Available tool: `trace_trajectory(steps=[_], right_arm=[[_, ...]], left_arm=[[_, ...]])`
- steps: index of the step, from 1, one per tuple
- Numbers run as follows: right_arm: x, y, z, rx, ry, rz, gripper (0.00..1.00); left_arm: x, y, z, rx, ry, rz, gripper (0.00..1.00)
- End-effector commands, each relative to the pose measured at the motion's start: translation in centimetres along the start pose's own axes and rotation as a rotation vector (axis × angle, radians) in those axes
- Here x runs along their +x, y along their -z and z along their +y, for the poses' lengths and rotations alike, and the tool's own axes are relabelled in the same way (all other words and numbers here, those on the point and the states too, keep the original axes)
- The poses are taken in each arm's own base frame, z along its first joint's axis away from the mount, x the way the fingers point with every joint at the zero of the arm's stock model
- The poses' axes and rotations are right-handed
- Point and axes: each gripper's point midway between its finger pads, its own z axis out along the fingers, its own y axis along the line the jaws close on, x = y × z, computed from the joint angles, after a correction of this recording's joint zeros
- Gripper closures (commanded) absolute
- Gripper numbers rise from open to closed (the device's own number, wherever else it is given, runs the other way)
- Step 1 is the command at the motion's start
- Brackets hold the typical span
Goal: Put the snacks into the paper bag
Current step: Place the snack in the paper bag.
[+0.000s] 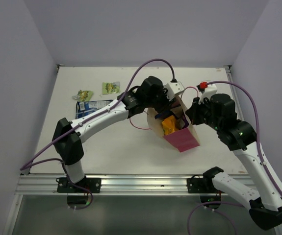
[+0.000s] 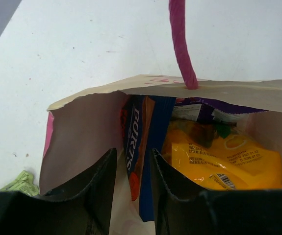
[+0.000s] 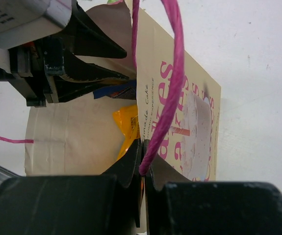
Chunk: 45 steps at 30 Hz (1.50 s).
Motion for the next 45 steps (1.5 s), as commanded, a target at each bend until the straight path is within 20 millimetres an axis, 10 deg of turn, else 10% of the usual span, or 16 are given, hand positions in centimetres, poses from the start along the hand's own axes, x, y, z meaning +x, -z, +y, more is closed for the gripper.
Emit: trace_trajectory(steps=[1, 19, 28, 34, 45], right_arm=[[-2.1, 0.9, 0.2, -0.001, -0.006, -0.068, 0.99], [-1.7, 0.6, 0.1, 0.005, -0.008, -0.062, 0.99], [-2.0, 1.0, -0.2, 0.019, 0.0, -0.074, 0.99], [-2.1, 1.4, -0.4, 0.031, 0.012, -0.075, 0.99], [-2.0, 1.8, -0.9, 0.055, 0.023, -0.084, 0.99]], left_arm=[[0.8, -0.6, -0.9, 0.05, 0.043, 0.015, 0.64], [5.4, -4.7, -0.9, 0.005, 0.178, 0.103, 0.63], [-4.4, 3.9, 0.1, -0.048, 0.193, -0.153, 0.53], [-7.3, 8.6, 0.5, -0.061, 0.213, -0.249, 0.43], [-4.3, 15.8, 11.5, -0.448, 0.443, -0.3, 0.17]])
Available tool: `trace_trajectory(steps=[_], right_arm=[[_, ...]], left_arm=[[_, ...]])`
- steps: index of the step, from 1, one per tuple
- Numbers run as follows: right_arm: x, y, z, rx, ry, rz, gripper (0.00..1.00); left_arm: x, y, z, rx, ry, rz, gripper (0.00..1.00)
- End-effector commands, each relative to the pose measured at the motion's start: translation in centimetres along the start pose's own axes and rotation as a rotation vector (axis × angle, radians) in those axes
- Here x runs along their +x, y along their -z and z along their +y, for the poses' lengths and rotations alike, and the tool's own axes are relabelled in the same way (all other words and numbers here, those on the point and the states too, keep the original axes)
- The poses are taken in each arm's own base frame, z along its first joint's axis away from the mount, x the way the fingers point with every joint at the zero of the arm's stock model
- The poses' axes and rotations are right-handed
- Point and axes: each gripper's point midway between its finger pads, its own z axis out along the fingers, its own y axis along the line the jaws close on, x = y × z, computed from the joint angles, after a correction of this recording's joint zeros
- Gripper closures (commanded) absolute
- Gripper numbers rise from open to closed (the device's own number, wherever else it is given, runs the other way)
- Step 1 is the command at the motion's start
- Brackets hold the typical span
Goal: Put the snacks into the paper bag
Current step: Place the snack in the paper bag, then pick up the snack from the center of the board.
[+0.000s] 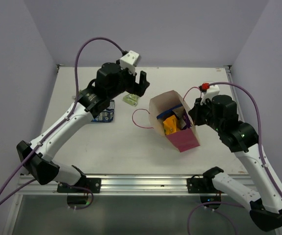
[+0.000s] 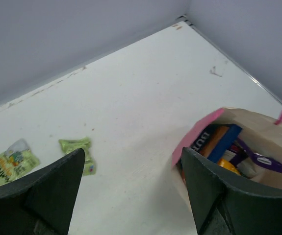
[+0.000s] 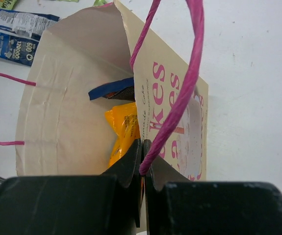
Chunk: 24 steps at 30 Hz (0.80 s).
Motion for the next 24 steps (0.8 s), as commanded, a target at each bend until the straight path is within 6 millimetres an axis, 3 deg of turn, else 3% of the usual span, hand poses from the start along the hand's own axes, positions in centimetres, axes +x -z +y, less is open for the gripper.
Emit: trace_trajectory(steps=[1, 5, 7, 10, 18, 24], right_arm=[[-2.0, 1.2, -0.1, 0.006, 0.011, -0.073, 0.99], [-2.0, 1.2, -0.1, 0.008, 0.016, -0.075, 0.98], [-2.0, 1.3, -0.1, 0.002, 0.016, -0.077, 0.98], [-2.1, 1.4, 0.1, -0.005, 0.016, -0.082, 0.98], [-2.1, 1.4, 0.1, -0.009, 0.023, -0.092, 0.98], [-2.1, 1.4, 0.1, -0.012, 0.028, -0.092, 0.98]], left_arm=[[-0.6, 1.7, 6.1, -0.213, 0.11, -0.048, 0.16], [1.0, 2.2, 11.2, -0.335, 0.21, -0.041, 0.11], [2.8, 2.3, 13.9, -0.392, 0.27, -0.022, 0.09], [5.5, 1.7, 16.1, -0.418, 0.345, 0.012, 0.07], [13.7, -2.6, 19.4, -0.459, 0.455, 0.15, 0.05], [16.0, -5.6, 20.6, -0.447, 0.503, 0.157, 0.08]])
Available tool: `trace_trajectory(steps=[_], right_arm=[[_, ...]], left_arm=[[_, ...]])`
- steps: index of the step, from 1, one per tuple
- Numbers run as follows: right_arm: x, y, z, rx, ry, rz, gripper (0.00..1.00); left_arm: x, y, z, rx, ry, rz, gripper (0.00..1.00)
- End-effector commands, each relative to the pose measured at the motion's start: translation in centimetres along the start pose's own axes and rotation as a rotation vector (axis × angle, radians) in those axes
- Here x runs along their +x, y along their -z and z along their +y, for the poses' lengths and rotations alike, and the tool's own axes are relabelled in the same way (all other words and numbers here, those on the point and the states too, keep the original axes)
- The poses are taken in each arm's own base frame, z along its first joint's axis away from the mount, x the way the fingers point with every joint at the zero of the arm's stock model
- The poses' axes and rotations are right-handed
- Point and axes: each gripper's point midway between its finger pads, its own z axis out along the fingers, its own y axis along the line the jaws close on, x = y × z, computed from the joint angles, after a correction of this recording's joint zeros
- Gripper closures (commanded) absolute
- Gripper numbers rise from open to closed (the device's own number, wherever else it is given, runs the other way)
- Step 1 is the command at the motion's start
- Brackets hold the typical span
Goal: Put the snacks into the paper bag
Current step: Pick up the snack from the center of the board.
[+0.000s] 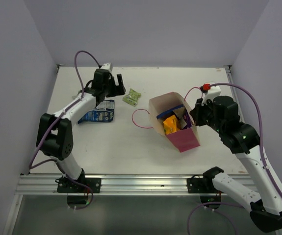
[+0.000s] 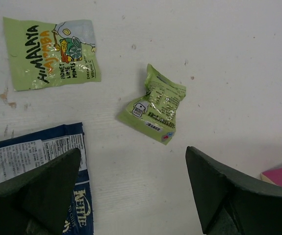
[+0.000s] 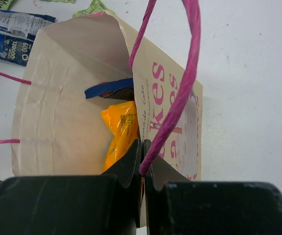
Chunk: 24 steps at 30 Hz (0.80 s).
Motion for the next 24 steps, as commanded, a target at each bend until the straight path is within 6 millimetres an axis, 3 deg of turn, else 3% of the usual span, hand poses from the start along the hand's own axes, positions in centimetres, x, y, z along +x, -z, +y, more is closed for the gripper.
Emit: trace_trajectory(steps=[1, 8, 9, 12, 16, 24], right_arm=[[-2.0, 0.8, 0.5, -0.028, 0.012, -0.077, 0.98], [-1.6, 0.4, 0.8, -0.043, 0.013, -0.066, 0.97], [-1.4, 0.3, 0.8, -0.044, 0.013, -0.061, 0.97], [-1.5, 0.4, 0.9, -0.051, 0.008, -0.063, 0.97], [-1.4, 0.4, 1.0, -0.057, 0.008, -0.062, 0.97], [-1.2, 0.5, 1.0, -0.06, 0.007, -0.055, 0.97]], left_arm=[[-1.9, -1.9, -0.9, 0.067, 0.048, -0.069, 0.09], [-1.5, -7.2, -0.8, 0.151, 0.033, -0.042, 0.19], [-0.4, -8.3, -0.5, 0.163, 0.035, -0.011, 0.19], [0.1, -9.8, -0.6, 0.195, 0.034, 0.005, 0.23], [1.1, -11.2, -1.2, 0.253, 0.011, 0.029, 0.28], [3.5, -12.9, -0.4, 0.272, 0.018, 0.074, 0.36]])
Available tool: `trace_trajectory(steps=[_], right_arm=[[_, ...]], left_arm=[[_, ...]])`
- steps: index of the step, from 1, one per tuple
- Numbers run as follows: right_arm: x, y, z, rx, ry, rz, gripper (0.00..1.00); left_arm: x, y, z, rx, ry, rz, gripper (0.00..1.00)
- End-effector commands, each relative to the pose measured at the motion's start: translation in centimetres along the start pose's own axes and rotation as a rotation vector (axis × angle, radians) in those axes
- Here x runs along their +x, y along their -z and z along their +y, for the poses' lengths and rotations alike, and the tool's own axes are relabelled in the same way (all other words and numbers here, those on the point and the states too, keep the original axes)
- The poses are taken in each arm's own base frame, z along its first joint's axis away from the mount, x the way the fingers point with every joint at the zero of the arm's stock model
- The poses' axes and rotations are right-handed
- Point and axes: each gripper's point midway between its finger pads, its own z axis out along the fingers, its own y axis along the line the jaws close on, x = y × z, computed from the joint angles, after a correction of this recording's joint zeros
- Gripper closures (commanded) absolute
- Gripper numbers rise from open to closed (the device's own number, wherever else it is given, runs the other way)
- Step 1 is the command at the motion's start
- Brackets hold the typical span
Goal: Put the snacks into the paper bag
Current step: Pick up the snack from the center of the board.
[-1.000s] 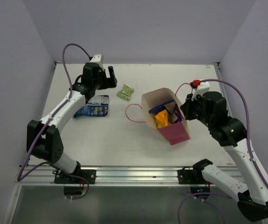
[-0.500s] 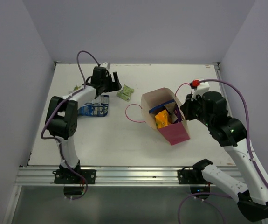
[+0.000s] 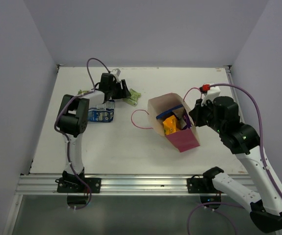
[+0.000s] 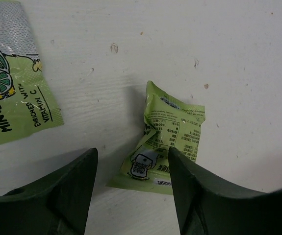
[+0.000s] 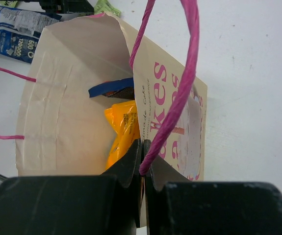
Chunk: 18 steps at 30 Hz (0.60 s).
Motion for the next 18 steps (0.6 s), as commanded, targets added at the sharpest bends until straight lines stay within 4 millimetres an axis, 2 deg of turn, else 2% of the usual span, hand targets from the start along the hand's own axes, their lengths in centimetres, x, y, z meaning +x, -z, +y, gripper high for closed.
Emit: trace_trajectory(steps=[1, 6, 7, 9, 12, 13, 16, 18], right_arm=[[-1.4, 0.6, 0.6, -0.033, 0.003, -0.06, 0.97], [-1.4, 0.5, 0.6, -0.033, 0.001, -0.064, 0.97], [-1.3, 0.4, 0.7, -0.036, 0.0, -0.06, 0.97], [-1.3, 0.4, 0.8, -0.04, -0.001, -0.058, 0.97], [-1.3, 0.4, 0.7, -0.039, -0.002, -0.061, 0.97], [-1.4, 0.5, 0.7, -0.038, -0.004, -0.063, 0.97], [-1.3, 0.5, 0.7, -0.035, -0.003, -0.062, 0.97], [-1.4, 0.6, 0.5, -0.031, -0.002, -0.066, 0.97]], left_arm=[[-2.1, -0.5, -0.8, 0.074, -0.033, -0.061, 0.38], [-0.3, -0.4, -1.1, 0.12, -0.011, -0.033, 0.51], [0.3, -0.3, -1.0, 0.129, -0.008, -0.026, 0.59], [0.6, -0.1, -1.4, 0.151, 0.0, -0.026, 0.66], [1.5, 0.2, -1.5, 0.165, 0.018, -0.019, 0.8], [1.9, 0.2, -1.4, 0.17, 0.02, -0.018, 0.88], [2.2, 0.6, -1.9, 0.199, 0.032, -0.028, 1.0], [2.0, 1.0, -2.1, 0.208, 0.035, -0.039, 1.0]])
